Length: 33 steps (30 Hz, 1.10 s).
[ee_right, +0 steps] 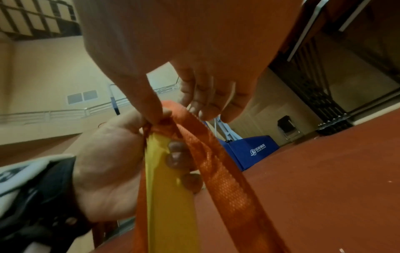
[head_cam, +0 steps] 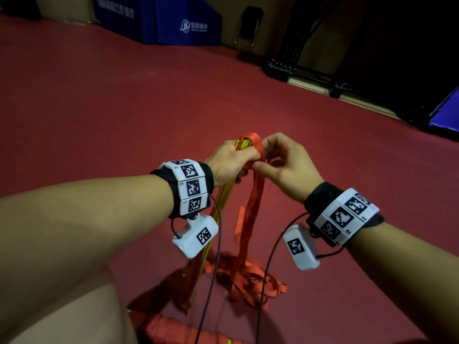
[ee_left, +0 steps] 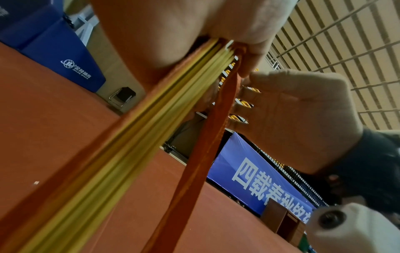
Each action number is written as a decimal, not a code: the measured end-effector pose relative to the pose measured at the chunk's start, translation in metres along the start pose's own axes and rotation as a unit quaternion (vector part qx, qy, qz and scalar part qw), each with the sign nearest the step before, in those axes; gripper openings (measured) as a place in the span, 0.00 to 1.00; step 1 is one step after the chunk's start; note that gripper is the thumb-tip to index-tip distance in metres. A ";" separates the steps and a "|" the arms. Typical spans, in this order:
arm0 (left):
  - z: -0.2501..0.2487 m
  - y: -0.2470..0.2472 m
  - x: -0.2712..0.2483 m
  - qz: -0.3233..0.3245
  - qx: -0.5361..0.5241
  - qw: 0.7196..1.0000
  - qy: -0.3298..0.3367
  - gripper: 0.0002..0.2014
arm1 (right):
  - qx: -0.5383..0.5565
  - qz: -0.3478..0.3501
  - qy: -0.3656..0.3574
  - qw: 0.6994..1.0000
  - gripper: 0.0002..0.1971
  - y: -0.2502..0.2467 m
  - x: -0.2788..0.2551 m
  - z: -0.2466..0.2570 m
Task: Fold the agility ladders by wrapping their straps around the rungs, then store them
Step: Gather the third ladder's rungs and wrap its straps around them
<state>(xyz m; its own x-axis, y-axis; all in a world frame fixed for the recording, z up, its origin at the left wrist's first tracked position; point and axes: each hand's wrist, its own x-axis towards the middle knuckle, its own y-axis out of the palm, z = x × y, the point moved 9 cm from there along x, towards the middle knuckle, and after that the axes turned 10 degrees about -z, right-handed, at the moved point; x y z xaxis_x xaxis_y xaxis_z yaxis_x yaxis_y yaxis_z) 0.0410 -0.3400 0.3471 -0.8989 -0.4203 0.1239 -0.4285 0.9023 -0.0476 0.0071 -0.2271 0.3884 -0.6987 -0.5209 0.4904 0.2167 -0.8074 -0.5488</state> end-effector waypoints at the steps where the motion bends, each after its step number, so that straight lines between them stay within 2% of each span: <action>1: 0.000 0.001 0.000 0.004 0.000 1.000 0.001 0.10 | -0.008 0.023 0.009 1.000 0.20 0.006 -0.002 -0.002; 3: 0.002 0.003 -0.003 0.020 -0.003 1.000 0.002 0.12 | -0.015 0.036 0.033 0.999 0.21 0.011 -0.003 -0.011; 6: 0.003 0.004 -0.004 0.036 -0.008 0.999 -0.002 0.12 | -0.011 0.025 0.044 0.999 0.08 0.006 0.000 -0.016; 8: 0.002 0.004 -0.005 0.047 -0.009 0.999 -0.005 0.12 | -0.003 0.029 0.050 0.998 0.04 0.004 0.001 -0.017; 13: 0.002 0.005 -0.007 0.072 -0.020 0.997 -0.005 0.12 | 0.016 0.036 0.042 0.998 0.07 0.003 0.001 -0.013; 17: 0.001 0.007 -0.008 0.074 -0.027 0.997 -0.014 0.14 | 0.128 0.048 0.071 0.988 0.08 0.002 -0.001 -0.011; 21: 0.002 -0.001 -0.004 0.019 -0.015 0.999 -0.027 0.03 | 0.199 0.001 0.124 0.972 0.05 -0.007 0.002 -0.020; 25: 0.005 -0.010 0.000 -0.037 0.022 0.999 -0.026 0.10 | 0.222 0.021 0.133 0.966 0.12 -0.001 0.000 -0.019; 27: 0.004 -0.013 0.003 -0.051 0.039 0.998 -0.019 0.12 | 0.214 0.037 0.139 0.966 0.16 0.005 -0.004 -0.019; 30: 0.004 -0.016 0.005 -0.046 0.049 0.998 -0.010 0.10 | 0.142 0.047 0.118 0.982 0.12 0.012 -0.006 -0.020; 33: 0.005 -0.013 0.005 -0.020 0.038 0.999 -0.006 0.13 | 0.124 0.056 0.108 0.985 0.10 0.016 -0.007 -0.020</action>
<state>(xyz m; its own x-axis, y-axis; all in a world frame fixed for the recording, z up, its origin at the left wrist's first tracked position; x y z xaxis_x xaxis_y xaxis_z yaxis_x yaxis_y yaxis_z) 0.0415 -0.3541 0.3434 -0.8821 -0.4568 0.1150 -0.4687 0.8756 -0.1172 0.0018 -0.2302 0.3626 -0.7837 -0.5611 0.2664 0.4415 -0.8049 -0.3965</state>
